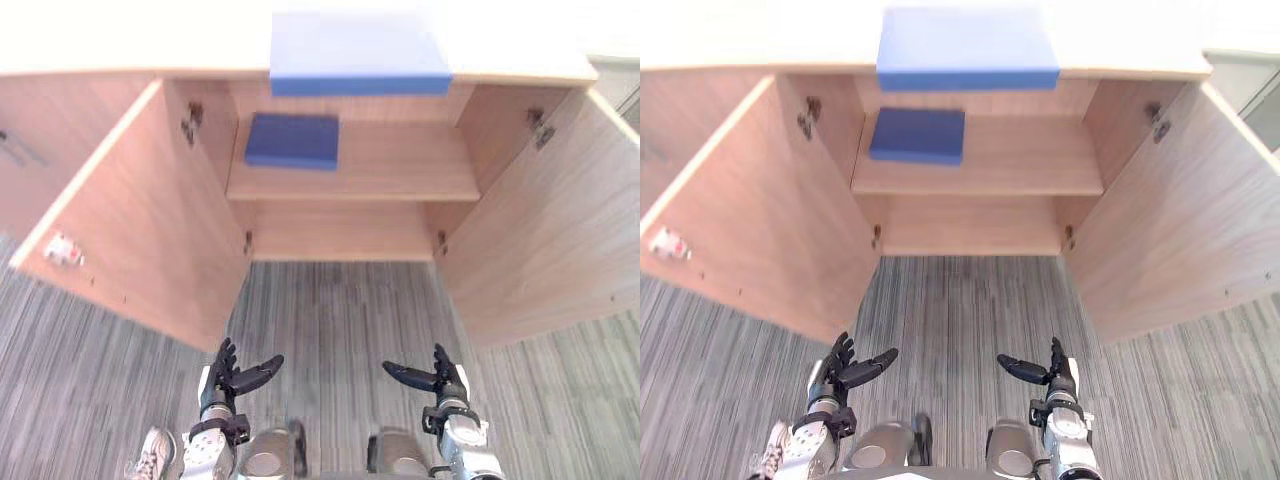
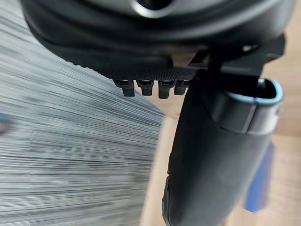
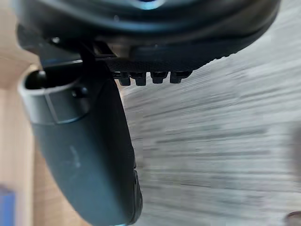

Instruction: Walk over to the cabinet, pick up the folder, carry it to the office cabinet, place the folder inside the office cabinet, then close the office cabinet door

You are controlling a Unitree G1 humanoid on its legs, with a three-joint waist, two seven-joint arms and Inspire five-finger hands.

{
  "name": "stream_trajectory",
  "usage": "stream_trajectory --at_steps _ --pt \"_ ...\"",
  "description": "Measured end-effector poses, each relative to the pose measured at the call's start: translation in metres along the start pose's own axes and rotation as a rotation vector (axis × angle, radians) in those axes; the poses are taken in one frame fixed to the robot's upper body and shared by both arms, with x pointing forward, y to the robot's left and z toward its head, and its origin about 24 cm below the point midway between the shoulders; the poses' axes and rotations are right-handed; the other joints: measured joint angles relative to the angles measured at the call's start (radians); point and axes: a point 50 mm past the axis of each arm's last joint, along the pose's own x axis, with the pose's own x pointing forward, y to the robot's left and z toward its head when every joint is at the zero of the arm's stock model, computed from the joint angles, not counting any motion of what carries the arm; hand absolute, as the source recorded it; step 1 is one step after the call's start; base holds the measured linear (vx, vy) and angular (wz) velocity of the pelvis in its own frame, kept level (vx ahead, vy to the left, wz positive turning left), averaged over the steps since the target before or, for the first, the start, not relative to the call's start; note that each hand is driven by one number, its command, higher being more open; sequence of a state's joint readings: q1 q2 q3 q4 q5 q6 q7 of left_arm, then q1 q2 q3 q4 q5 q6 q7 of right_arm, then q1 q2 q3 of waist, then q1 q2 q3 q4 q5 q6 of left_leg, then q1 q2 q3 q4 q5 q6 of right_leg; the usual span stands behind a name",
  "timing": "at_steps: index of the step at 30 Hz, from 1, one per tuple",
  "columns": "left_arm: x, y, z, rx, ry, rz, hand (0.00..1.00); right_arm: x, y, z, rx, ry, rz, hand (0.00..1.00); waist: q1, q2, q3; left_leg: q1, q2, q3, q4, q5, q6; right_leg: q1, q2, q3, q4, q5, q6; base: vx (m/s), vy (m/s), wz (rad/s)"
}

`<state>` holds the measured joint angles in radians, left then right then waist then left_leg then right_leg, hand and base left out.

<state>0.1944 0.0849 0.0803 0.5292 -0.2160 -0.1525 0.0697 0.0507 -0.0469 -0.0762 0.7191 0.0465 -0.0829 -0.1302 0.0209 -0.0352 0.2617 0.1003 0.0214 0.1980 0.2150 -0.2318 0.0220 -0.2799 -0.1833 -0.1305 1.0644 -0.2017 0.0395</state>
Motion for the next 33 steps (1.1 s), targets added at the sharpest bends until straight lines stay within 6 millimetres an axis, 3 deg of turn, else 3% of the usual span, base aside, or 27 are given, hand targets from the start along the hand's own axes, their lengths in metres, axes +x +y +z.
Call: stream_trajectory --at_steps 2,3,4,5,6,7,9,10,11,12,13,14,16,18,20,23,27,33 --pt "0.001 0.005 0.002 0.016 -0.003 0.007 1.0 0.0 0.006 0.002 0.003 -0.005 0.019 1.0 -0.006 0.006 0.002 0.055 0.021 0.0 -0.033 -0.025 -0.021 -0.074 0.009 -0.051 -0.104 -0.029 0.001 0.51 -0.062 0.0" --pt "0.003 0.006 -0.001 0.019 0.015 0.012 1.0 0.001 0.005 0.0 -0.002 0.006 0.019 1.0 -0.012 0.005 0.001 0.095 0.038 -0.001 -0.038 -0.032 -0.025 -0.111 0.038 -0.059 -0.308 -0.029 0.003 0.54 -0.162 0.13" --pt "0.003 0.006 -0.002 0.019 0.019 0.012 1.0 0.0 0.004 -0.002 -0.003 0.011 0.016 1.0 -0.017 0.005 0.001 0.108 0.043 -0.007 -0.037 -0.033 -0.026 -0.115 0.056 -0.053 -0.415 -0.013 0.008 0.67 -0.24 0.34" --pt "0.002 0.01 -0.003 0.027 0.022 0.016 1.0 -0.001 0.001 -0.006 -0.004 0.023 0.007 1.0 -0.024 -0.011 -0.009 0.128 0.039 -0.026 -0.036 -0.044 -0.044 -0.099 0.095 -0.014 -0.657 0.089 0.002 0.72 -0.266 0.54" --pt "0.0 0.01 -0.007 0.028 0.039 0.016 1.0 -0.005 -0.005 -0.014 -0.014 0.047 -0.006 1.0 -0.033 -0.018 -0.016 0.154 0.041 -0.06 -0.019 -0.077 -0.086 -0.086 0.106 0.026 -0.745 0.289 -0.048 0.6 -0.21 0.4" --pt "0.001 0.003 -0.011 0.01 0.06 0.011 1.0 -0.001 -0.012 -0.012 -0.034 0.049 -0.018 1.0 -0.022 0.024 -0.017 0.154 0.076 -0.074 -0.002 -0.087 -0.087 -0.097 0.133 0.004 -0.699 0.275 -0.052 0.46 -0.145 0.2" --pt "0.0 -0.004 -0.014 -0.009 0.067 -0.001 1.0 0.0 -0.015 -0.013 -0.041 0.061 -0.027 1.0 -0.028 0.045 -0.028 0.082 0.104 -0.112 0.181 -0.042 -0.088 -0.072 0.141 -0.014 -0.667 0.181 -0.067 0.58 -0.214 0.17" --pt "0.0 -0.009 -0.014 -0.027 0.066 -0.006 1.0 -0.002 -0.016 -0.014 -0.039 0.058 -0.029 1.0 -0.034 0.049 -0.026 0.003 0.126 -0.118 0.391 0.035 -0.091 -0.017 0.14 -0.034 -0.677 0.147 -0.075 0.62 -0.253 0.4" --pt "0.0 -0.011 -0.014 -0.037 0.066 -0.007 1.0 -0.004 -0.016 -0.018 -0.039 0.066 -0.03 1.0 -0.033 0.05 -0.026 -0.046 0.143 -0.12 0.505 0.114 -0.093 0.021 0.143 -0.042 -0.694 0.136 -0.079 0.39 -0.156 0.34" --pt "-0.002 -0.014 -0.015 -0.048 0.066 -0.012 1.0 -0.007 -0.013 -0.02 -0.031 0.065 -0.024 1.0 -0.018 0.05 -0.026 -0.108 0.176 -0.114 0.649 0.099 -0.111 0.079 0.151 -0.046 -0.725 0.127 -0.089 0.34 -0.119 0.07" --pt "-0.002 -0.018 -0.013 -0.057 0.056 -0.022 1.0 -0.01 -0.011 -0.019 -0.019 0.054 -0.025 1.0 -0.002 0.048 -0.026 -0.186 0.206 -0.092 0.76 0.06 -0.106 0.14 0.158 -0.047 -0.768 0.118 -0.1 0.39 -0.111 -0.06" --pt "-0.002 -0.021 -0.011 -0.06 0.047 -0.031 1.0 -0.01 -0.01 -0.016 -0.012 0.035 -0.025 1.0 0.007 0.046 -0.026 -0.236 0.217 -0.069 0.774 0.041 -0.097 0.175 0.158 -0.043 -0.794 0.111 -0.098 0.42 -0.09 -0.18" --pt "-0.003 -0.024 -0.007 -0.058 0.027 -0.052 1.0 -0.008 -0.009 -0.006 -0.007 -0.003 -0.024 1.0 0.021 0.046 -0.029 -0.303 0.219 -0.016 0.646 0.003 -0.072 0.227 0.152 -0.027 -0.84 0.104 -0.09 0.34 -0.014 -0.25" --pt "-0.003 -0.025 -0.005 -0.062 0.016 -0.054 1.0 -0.006 -0.009 -0.002 0.0 -0.014 -0.027 1.0 0.023 0.048 -0.031 -0.303 0.197 0.0 0.411 0.006 -0.076 0.262 0.144 -0.016 -0.859 0.102 -0.076 0.33 0.076 -0.2" --pt "-0.004 -0.028 -0.007 -0.058 0.024 -0.068 1.0 -0.005 -0.015 -0.003 0.013 -0.008 -0.053 1.0 0.021 0.074 -0.052 -0.274 0.16 -0.019 0.08 0.184 -0.098 0.265 0.151 -0.003 -0.856 0.075 -0.033 0.27 0.152 -0.12" --pt "-0.005 -0.028 -0.002 -0.045 0.003 -0.077 1.0 -0.011 -0.014 -0.017 0.033 0.04 -0.064 1.0 0.02 0.036 -0.068 -0.207 0.09 -0.01 -0.01 0.204 -0.085 0.3 0.091 -0.002 -0.876 0.06 0.0 0.23 0.113 0.13" --pt "-0.01 -0.022 0.018 -0.03 -0.097 -0.074 1.0 -0.013 -0.013 -0.022 0.029 0.055 -0.055 1.0 0.02 0.037 -0.078 -0.142 0.049 -0.004 -0.094 0.219 -0.073 0.345 0.063 -0.003 -0.913 0.056 0.011 0.13 0.054 0.04" --pt "-0.026 -0.019 0.055 0.05 -0.291 -0.092 1.0 -0.014 -0.016 -0.026 0.027 0.069 -0.065 1.0 0.02 0.036 -0.089 -0.078 0.039 -0.018 -0.171 0.247 -0.078 0.385 0.063 -0.013 -0.924 0.056 0.012 0.03 -0.017 0.06"
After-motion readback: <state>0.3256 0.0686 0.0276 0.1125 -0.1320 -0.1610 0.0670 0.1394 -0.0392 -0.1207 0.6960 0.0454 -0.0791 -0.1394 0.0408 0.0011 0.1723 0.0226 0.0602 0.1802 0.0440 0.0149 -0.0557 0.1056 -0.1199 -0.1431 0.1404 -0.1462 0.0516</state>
